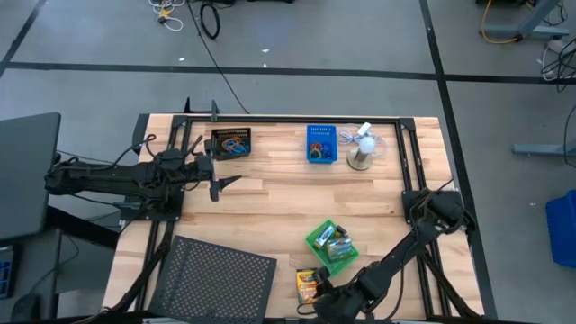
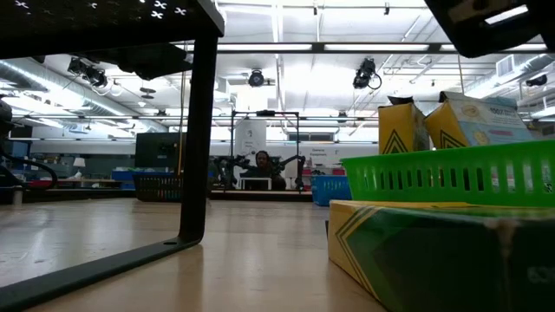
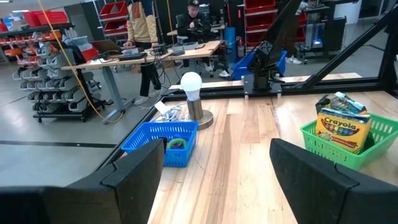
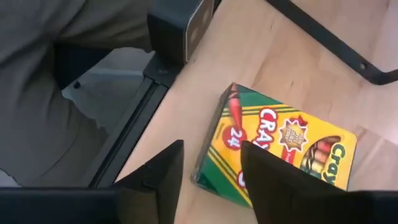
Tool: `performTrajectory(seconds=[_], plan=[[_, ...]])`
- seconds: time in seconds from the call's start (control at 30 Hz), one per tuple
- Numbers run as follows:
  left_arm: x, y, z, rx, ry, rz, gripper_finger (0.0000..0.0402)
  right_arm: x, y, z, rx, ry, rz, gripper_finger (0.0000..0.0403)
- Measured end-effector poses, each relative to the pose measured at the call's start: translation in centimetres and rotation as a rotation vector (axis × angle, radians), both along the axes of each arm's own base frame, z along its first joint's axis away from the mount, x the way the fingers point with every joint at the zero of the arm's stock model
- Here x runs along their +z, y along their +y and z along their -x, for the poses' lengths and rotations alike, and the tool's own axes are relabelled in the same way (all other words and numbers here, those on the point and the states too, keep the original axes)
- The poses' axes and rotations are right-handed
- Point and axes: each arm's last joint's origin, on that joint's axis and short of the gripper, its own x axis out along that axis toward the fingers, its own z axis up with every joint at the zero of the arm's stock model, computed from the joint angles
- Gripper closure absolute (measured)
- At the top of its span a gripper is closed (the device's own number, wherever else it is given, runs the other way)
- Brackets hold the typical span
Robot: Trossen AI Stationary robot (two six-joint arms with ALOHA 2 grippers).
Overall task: Pick & Place Office Desk Supplies
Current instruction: Move the large crayon box to the center of the table
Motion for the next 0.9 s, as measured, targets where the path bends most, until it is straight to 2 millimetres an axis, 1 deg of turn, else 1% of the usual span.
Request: performTrajectory(seconds=[0.1,0.23,0.27,0.3,0.47,0.6,0.9], plan=[[0.0,0.0,0.0,0.0,-0.001,0.002,0.0099,0.3,0.5,0.0,0.003,-0.024,0.014,0.0278],[0.0,0.0,0.0,0.0,-0.003,0.005,0.0099,1.6,1.5,0.4,0.034,-0.043,0.021,0.0366],[0.0,0.0,0.0,0.0,-0.003,0.006,0.0099,1.8,1.7,0.4,0.043,-0.039,0.012,0.0384],[0.0,0.0,0.0,0.0,-0.003,0.007,0.0099,1.9,1.8,0.5,0.051,-0.033,-0.003,0.0393],[0.0,0.0,0.0,0.001,-0.008,0.012,0.0099,1.5,2.1,0.3,0.038,-0.001,-0.079,0.0399],[0.1,0.0,0.0,0.0,-0.015,0.016,0.0099,0.2,2.2,-0.3,0.035,0.016,-0.096,0.04],[0.3,0.0,0.0,0.0,-0.038,0.013,0.0099,-2.2,1.1,-1.4,-0.017,0.082,-0.055,0.0401]])
